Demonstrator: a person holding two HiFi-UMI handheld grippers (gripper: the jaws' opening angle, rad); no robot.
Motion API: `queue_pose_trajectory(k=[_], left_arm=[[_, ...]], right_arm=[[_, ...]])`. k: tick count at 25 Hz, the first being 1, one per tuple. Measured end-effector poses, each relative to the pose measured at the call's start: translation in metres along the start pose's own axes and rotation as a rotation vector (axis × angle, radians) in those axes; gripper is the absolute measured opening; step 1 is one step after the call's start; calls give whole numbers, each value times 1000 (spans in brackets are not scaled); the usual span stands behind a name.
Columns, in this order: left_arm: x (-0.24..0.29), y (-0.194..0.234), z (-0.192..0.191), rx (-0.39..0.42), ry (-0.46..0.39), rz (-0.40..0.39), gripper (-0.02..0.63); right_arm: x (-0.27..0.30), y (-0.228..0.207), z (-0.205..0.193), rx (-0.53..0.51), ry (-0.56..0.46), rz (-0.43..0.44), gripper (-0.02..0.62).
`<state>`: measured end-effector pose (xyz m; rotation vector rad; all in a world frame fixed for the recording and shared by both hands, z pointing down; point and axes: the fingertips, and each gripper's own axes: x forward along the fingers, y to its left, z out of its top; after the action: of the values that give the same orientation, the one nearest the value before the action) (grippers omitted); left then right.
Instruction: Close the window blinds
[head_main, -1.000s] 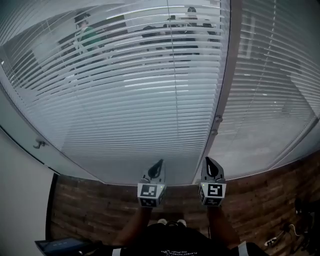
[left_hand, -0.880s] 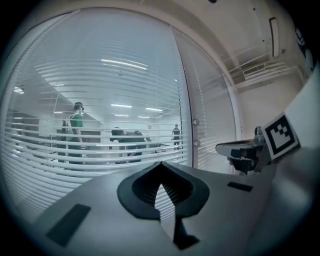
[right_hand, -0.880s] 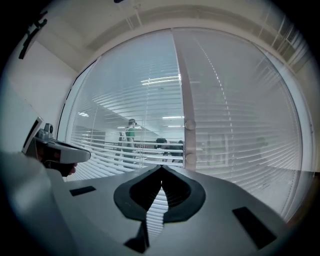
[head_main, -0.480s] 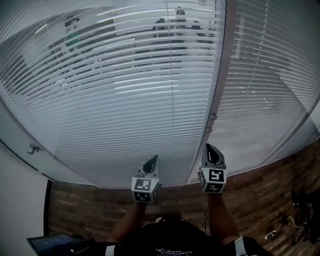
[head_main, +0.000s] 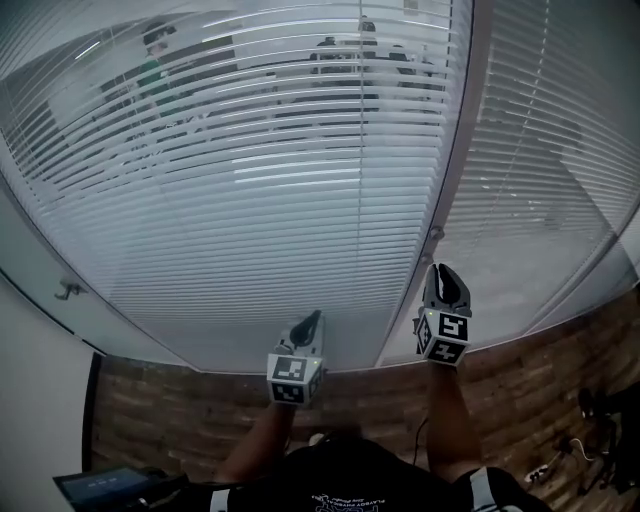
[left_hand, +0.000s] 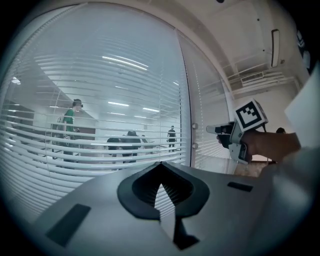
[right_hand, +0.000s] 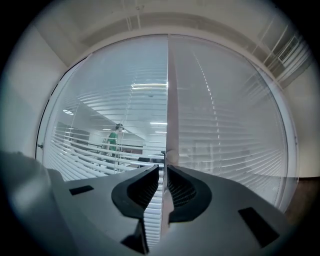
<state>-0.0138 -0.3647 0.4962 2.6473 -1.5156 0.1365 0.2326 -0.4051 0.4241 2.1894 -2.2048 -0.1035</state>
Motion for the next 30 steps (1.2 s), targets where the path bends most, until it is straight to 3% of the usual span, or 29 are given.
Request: queue_pose_trajectory(k=[9, 13, 30], left_arm=[[-7, 7, -1, -21, 6, 6, -5], [-11, 15, 7, 6, -7, 37, -5], [-9, 37, -6, 16, 11, 63, -5]], right_arm=[[33, -10, 20, -20, -10, -15, 110], [47, -15, 17, -40, 4, -26, 140], [70, -21, 14, -22, -16, -36, 136]])
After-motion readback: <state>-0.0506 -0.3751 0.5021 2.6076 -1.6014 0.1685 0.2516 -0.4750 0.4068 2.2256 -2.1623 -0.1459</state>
